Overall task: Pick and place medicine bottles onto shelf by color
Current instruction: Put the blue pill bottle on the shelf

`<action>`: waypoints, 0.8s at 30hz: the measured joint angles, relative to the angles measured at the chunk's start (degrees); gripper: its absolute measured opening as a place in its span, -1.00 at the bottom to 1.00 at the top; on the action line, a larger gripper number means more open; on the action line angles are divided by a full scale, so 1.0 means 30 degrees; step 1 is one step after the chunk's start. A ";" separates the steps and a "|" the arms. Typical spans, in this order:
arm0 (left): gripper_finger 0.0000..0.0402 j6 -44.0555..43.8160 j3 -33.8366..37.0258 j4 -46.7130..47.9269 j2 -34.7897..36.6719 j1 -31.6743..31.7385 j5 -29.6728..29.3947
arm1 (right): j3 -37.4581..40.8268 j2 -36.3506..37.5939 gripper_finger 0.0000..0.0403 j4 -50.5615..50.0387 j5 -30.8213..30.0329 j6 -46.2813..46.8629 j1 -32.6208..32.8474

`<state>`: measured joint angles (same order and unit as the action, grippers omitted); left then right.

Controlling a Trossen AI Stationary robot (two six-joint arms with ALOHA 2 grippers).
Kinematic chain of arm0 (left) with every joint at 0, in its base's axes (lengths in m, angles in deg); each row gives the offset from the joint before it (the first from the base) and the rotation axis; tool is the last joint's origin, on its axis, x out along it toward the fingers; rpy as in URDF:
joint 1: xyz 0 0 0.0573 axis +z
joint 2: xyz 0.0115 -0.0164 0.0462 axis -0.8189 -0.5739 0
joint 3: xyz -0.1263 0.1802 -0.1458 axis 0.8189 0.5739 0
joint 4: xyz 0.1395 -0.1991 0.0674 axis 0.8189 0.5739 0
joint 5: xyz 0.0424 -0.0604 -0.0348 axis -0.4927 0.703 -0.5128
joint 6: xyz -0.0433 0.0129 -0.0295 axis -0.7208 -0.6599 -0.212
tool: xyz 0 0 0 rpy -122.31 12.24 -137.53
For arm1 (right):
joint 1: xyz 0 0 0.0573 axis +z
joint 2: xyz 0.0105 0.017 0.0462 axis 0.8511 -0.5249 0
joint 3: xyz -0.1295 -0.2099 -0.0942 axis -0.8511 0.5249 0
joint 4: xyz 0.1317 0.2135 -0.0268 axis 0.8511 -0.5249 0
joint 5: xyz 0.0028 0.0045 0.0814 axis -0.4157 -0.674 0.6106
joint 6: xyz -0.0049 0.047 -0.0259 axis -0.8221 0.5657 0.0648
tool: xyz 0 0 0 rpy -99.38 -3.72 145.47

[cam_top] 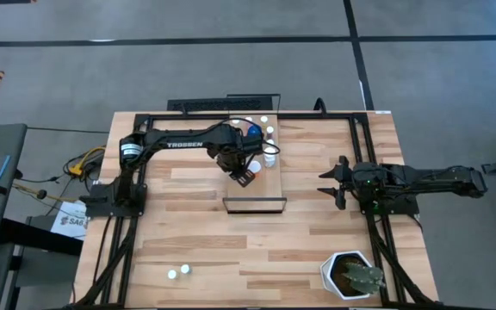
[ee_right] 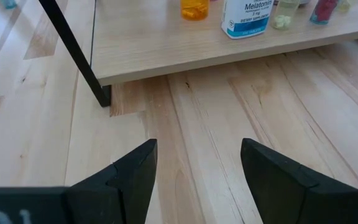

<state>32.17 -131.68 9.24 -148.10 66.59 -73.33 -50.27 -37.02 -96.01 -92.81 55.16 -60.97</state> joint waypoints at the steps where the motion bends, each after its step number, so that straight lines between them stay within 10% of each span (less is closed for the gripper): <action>1: -0.45 0.0000 0.0000 0.0050 0.0000 0.0000 -0.0014 | 0.0000 0.0005 0.27 -0.0007 0.0000 0.0000 -0.0002; 24: -0.45 0.1317 -0.0182 -0.0197 -0.0889 0.0641 0.0312 | 0.0000 0.0000 0.27 -0.0007 0.0000 0.0000 0.0000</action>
<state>36.13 -132.23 8.65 -150.77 68.52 -72.39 -50.27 -37.02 -96.03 -92.81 55.16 -60.97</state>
